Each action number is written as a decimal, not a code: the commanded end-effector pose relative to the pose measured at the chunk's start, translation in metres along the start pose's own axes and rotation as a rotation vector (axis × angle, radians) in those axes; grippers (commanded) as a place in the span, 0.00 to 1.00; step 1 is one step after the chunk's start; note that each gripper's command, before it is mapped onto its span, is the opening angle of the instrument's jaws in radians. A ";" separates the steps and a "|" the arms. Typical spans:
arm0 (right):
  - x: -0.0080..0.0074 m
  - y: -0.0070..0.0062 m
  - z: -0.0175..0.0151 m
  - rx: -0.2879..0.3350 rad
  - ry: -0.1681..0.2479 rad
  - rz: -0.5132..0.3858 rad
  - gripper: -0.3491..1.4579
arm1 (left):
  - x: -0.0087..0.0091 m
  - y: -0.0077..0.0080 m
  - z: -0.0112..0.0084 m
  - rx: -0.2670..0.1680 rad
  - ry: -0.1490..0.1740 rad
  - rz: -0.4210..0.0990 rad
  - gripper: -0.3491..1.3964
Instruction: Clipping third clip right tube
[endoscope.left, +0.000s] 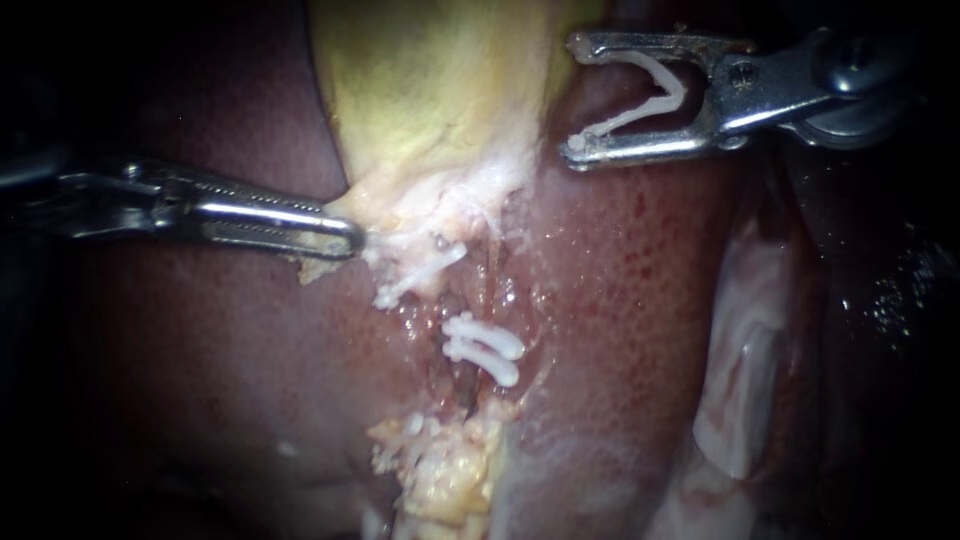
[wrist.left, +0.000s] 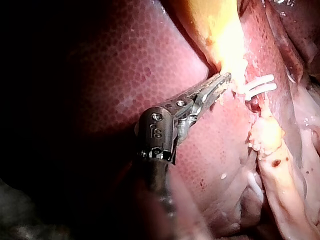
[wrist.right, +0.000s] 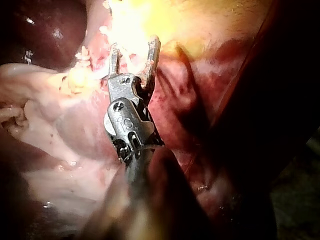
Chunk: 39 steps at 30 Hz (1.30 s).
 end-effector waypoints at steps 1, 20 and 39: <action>0.0000 0.0000 0.0000 -0.001 0.000 0.001 0.46 | 0.0001 0.0001 -0.0002 -0.001 0.000 -0.001 0.00; 0.0000 0.0000 0.0000 -0.001 0.000 0.000 0.47 | 0.0061 0.0016 -0.0087 0.032 0.053 -0.007 0.00; -0.0055 -0.0055 0.0054 0.150 -0.016 0.331 0.45 | 0.0057 0.0013 -0.0085 0.034 0.053 -0.005 0.00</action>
